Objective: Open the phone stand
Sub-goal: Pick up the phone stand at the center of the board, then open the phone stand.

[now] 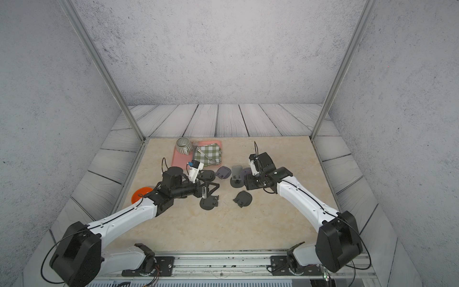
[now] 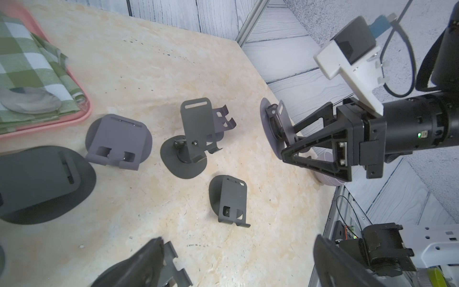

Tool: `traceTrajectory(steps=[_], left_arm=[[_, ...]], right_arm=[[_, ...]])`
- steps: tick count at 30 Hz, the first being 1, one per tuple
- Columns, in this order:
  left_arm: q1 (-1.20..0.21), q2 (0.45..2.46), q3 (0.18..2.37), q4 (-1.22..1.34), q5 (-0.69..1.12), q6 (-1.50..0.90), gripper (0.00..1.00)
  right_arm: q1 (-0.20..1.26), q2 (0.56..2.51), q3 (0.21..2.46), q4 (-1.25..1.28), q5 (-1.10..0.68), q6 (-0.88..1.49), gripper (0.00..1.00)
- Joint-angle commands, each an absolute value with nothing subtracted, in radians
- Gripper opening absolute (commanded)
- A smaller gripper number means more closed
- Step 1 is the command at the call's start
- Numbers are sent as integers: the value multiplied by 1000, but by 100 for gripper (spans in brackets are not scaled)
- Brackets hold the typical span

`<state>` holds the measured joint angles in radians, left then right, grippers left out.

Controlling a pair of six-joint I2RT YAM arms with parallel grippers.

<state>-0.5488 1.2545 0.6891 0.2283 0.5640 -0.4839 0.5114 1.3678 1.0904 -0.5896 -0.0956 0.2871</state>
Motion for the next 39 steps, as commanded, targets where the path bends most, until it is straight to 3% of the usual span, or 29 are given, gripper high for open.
traceTrajectory(steps=[1,30,35,39], left_arm=[[-534,1271,716,292,618,-532,99],[-492,1512,773,529,789,-736,84],[-491,1528,766,584,821,-767,75],[-491,1528,759,614,838,-784,57]], right_arm=[[539,1323,1068,-525,-127,301,61],[785,1316,1102,-416,-96,272,63],[807,1332,1124,-406,-67,264,63],[815,1346,1135,-399,-44,262,62]])
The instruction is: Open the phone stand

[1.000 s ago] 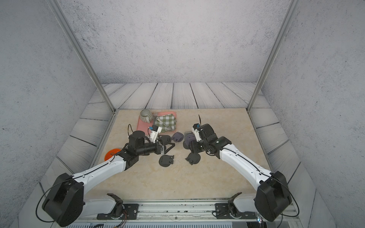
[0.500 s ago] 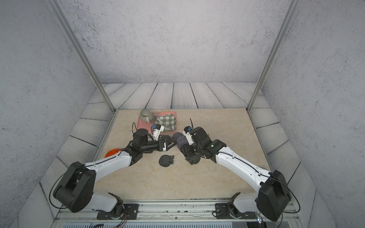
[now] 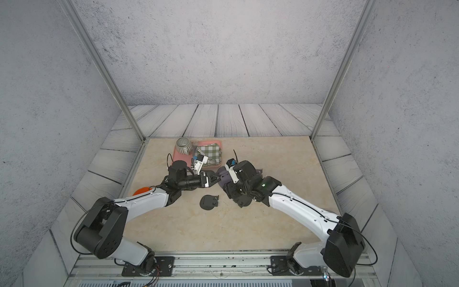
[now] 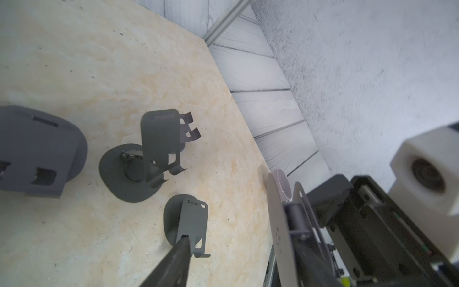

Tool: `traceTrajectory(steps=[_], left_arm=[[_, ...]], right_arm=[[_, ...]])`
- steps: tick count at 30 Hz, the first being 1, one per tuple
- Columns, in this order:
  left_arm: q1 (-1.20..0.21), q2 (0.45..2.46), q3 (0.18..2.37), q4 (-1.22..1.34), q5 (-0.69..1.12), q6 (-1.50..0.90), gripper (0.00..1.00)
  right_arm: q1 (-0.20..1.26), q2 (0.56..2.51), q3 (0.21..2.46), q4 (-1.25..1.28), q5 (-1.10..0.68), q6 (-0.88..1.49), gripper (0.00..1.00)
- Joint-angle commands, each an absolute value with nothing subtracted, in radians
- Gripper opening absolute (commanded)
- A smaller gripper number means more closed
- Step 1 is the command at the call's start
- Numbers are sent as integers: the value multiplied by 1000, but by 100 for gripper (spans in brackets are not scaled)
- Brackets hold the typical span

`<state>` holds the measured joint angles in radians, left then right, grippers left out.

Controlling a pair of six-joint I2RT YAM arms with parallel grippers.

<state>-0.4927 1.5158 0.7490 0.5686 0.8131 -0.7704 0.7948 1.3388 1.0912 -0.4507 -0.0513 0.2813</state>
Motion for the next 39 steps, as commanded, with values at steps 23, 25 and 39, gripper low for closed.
traceTrajectory(steps=[23,25,39], left_arm=[[-494,1468,742,356,731,-512,0],[-500,1464,739,329,696,-477,0],[-535,1503,762,225,564,-364,0]], right_arm=[[822,1418,1310,-555,-10,234,60],[822,1427,1334,-581,-9,235,60],[822,1446,1455,-693,-3,224,60]])
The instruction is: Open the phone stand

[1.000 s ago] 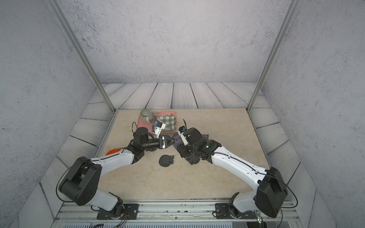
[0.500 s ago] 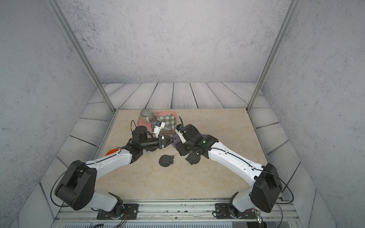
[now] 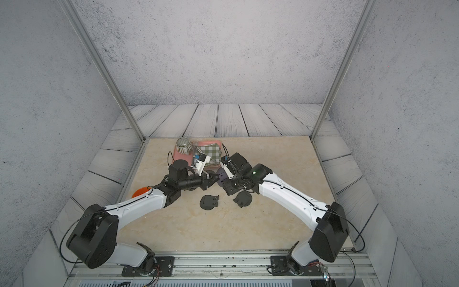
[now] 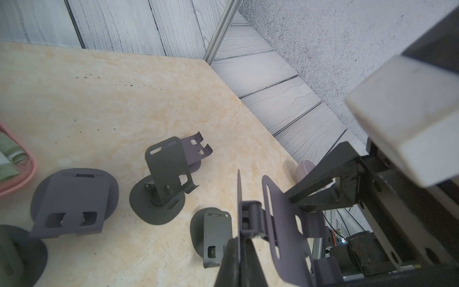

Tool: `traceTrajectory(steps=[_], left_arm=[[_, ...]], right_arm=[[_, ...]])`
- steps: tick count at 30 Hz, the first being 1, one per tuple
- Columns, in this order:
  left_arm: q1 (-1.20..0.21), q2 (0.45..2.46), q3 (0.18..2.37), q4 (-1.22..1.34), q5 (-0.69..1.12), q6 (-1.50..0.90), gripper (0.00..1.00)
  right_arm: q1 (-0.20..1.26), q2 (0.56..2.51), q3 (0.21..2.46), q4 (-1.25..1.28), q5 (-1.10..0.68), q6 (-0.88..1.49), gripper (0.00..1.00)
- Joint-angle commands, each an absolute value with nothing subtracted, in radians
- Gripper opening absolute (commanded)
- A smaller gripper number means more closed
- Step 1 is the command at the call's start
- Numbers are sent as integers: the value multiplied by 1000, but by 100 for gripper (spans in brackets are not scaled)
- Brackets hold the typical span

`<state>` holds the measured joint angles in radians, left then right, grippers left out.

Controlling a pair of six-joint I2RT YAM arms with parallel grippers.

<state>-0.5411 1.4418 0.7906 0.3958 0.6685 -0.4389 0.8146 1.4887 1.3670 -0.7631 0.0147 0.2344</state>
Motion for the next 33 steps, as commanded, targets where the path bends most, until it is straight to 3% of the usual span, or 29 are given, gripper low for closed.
traceTrajectory(steps=[1,10,11,14,33], left_arm=[[-537,1506,762,227,565,-365,0],[-537,1506,775,218,571,-362,0],[-537,1502,777,215,576,-362,0],[-537,1486,781,209,590,-362,0],[-537,1425,786,157,620,-347,0]], right_arm=[[822,1445,1459,-697,-3,224,60],[822,1441,1449,-689,-20,224,62],[822,1441,1441,-681,-28,222,66],[822,1440,1414,-650,-59,209,98],[819,1539,1333,-558,-63,173,99]])
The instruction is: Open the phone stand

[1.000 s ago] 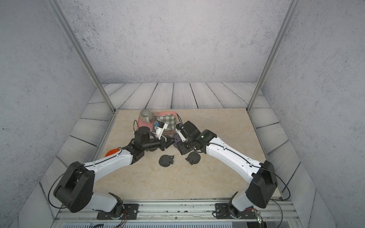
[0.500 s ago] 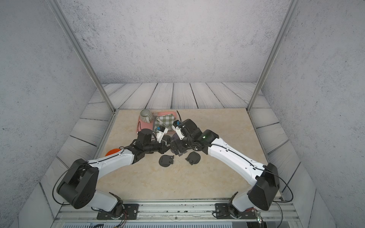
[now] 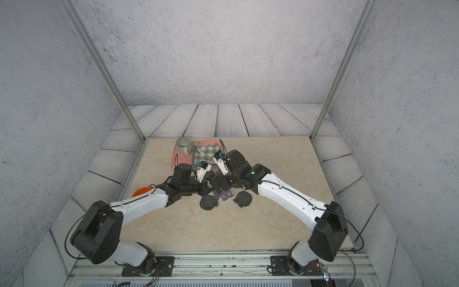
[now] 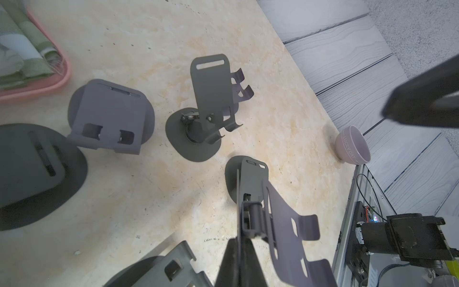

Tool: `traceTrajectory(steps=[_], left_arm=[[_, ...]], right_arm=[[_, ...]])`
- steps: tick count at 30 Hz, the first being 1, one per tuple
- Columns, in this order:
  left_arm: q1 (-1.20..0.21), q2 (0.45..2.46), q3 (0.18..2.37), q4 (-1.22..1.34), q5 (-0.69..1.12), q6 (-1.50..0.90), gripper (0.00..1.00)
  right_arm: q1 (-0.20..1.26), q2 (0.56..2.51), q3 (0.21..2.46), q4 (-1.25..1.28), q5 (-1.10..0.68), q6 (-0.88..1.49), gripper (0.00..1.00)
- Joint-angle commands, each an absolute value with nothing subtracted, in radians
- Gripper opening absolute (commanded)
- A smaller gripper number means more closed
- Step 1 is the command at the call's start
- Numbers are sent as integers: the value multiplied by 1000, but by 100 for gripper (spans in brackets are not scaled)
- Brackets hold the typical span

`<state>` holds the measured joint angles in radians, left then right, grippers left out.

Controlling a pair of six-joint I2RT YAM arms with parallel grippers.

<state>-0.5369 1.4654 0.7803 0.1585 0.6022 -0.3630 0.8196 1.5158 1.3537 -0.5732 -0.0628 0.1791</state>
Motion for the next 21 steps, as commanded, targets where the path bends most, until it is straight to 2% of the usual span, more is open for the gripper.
traceTrajectory(steps=[1,4,21], left_arm=[[-536,1421,785,155,618,-344,0],[-535,1408,784,148,615,-342,0],[-535,1373,758,182,633,-345,0]], right_arm=[[819,1545,1329,-554,-63,175,99],[814,1563,1312,-535,-66,180,100],[778,1605,1275,-467,-137,213,83]])
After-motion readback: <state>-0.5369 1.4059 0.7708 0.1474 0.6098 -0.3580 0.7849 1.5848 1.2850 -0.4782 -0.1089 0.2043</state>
